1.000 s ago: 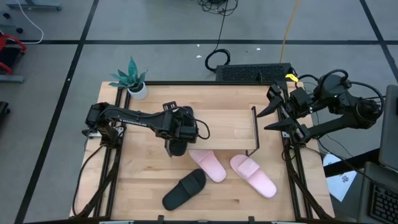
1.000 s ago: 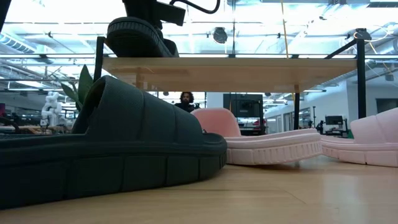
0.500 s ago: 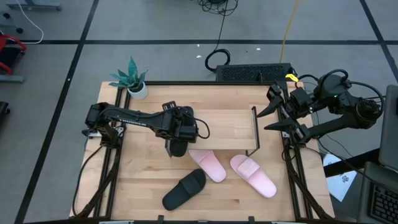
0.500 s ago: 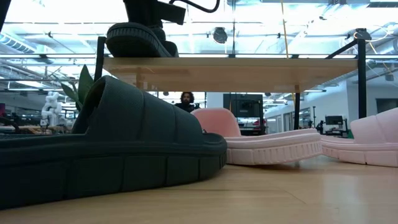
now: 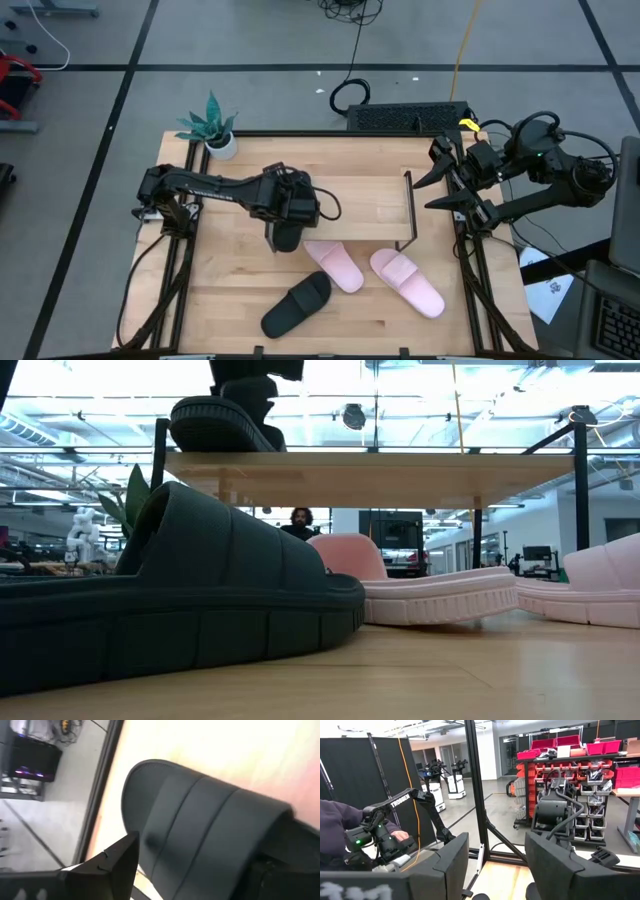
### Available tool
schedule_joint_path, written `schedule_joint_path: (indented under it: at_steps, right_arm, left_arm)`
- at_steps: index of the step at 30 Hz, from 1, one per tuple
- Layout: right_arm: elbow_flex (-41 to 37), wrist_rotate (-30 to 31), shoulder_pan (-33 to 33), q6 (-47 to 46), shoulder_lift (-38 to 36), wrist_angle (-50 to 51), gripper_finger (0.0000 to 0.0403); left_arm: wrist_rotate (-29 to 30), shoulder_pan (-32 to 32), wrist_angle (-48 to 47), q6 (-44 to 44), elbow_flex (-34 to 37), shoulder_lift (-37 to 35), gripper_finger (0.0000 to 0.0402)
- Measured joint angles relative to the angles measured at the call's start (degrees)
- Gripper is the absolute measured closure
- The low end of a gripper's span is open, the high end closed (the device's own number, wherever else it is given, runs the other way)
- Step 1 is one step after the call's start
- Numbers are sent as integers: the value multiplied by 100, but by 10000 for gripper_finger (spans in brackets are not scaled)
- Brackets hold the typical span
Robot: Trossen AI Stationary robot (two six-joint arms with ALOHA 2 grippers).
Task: Pick and place slides into the shelf
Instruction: Put the left black slipper on the shelf
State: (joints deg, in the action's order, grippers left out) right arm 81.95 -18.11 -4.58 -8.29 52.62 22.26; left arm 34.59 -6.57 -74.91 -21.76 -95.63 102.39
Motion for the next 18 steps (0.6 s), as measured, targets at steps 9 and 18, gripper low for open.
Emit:
schedule_joint_path:
  at_steps: [9,18]
  right_arm:
    - [0,0,0,0,0,77,220]
    - [0,0,-1,0,2,74,220]
  left_arm:
    - [-404,-146,-340,-224,-29,0,162]
    - [-442,-463,-532,-432,-31,-13,162]
